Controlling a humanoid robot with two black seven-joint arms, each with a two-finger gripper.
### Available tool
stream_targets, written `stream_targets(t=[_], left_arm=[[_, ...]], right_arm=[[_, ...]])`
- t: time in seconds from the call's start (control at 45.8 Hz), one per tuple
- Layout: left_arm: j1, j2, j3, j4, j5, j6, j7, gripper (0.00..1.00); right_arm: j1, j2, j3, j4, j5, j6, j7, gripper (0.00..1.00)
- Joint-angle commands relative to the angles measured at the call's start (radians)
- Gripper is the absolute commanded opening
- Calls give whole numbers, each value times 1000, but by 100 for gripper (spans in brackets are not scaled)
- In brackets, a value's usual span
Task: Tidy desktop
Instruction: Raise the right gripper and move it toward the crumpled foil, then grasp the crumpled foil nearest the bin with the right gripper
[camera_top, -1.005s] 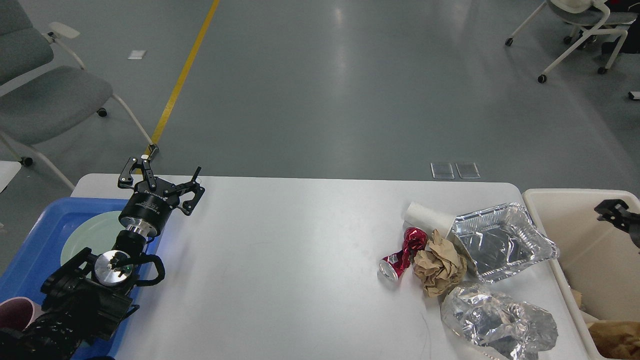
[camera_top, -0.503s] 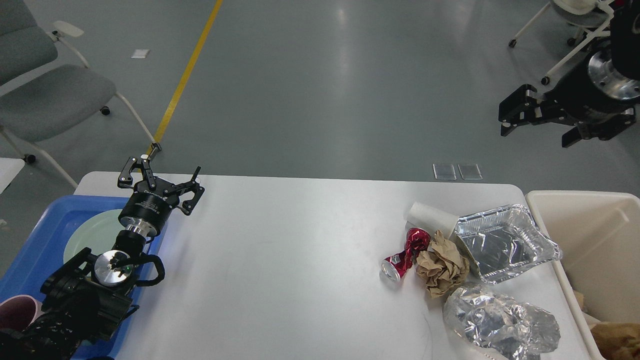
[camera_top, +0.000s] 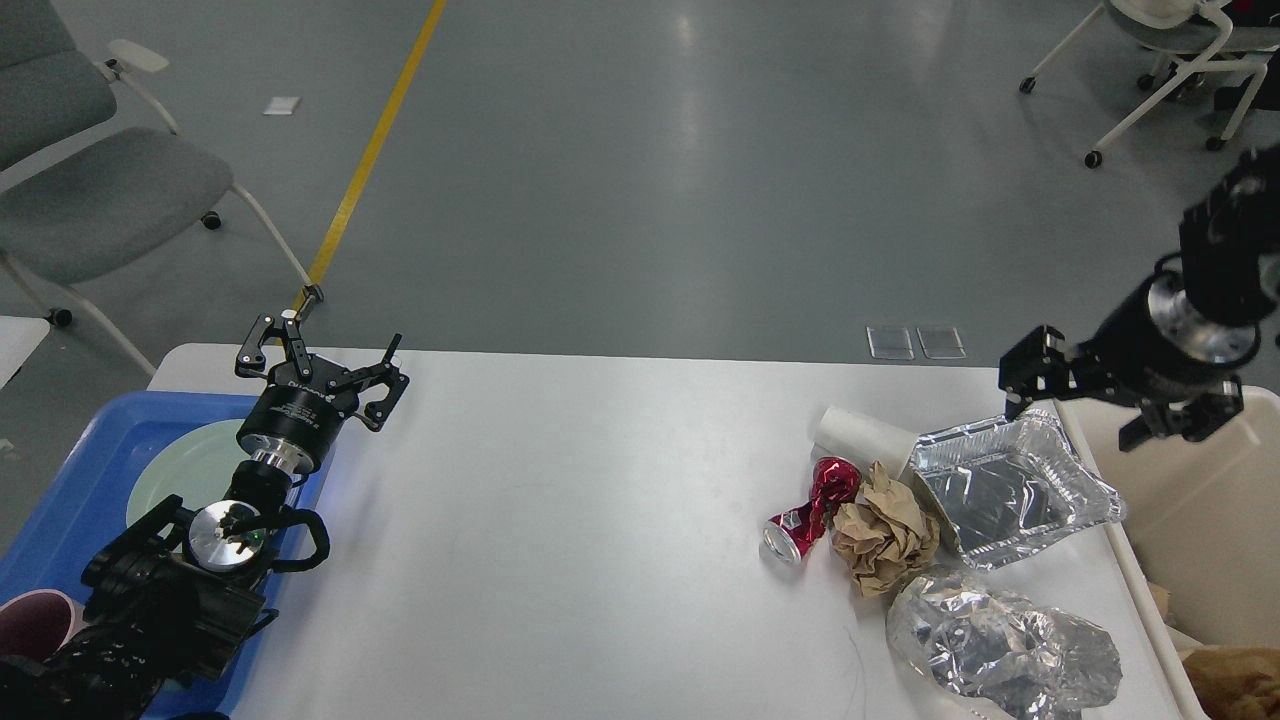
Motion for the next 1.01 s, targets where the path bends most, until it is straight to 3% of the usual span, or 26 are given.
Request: stream_targets(t=[0.0,0.153,0.568,0.83,0.874,0.983], left_arm=[[0,0,-1,0,0,0,0,96],[0,0,-1,0,0,0,0,96],[0,0,-1,0,0,1,0,96],[0,0,0,0,0,0,0,96],[0,0,0,0,0,0,0,96],[0,0,0,0,0,0,0,96]], right_arm=[[-167,-92,2,3,-3,-107,1,100],[-263,-169,6,3,-11,-108,3,100],[-609,-163,227,-38,-21,-151,-5,100],[-741,-126,253,-117,-28,-289,-3,97],[-759,-126,259,-120,-28,-310,-3,89],[-777,-124,264,-118,-32,-321,-3,52]])
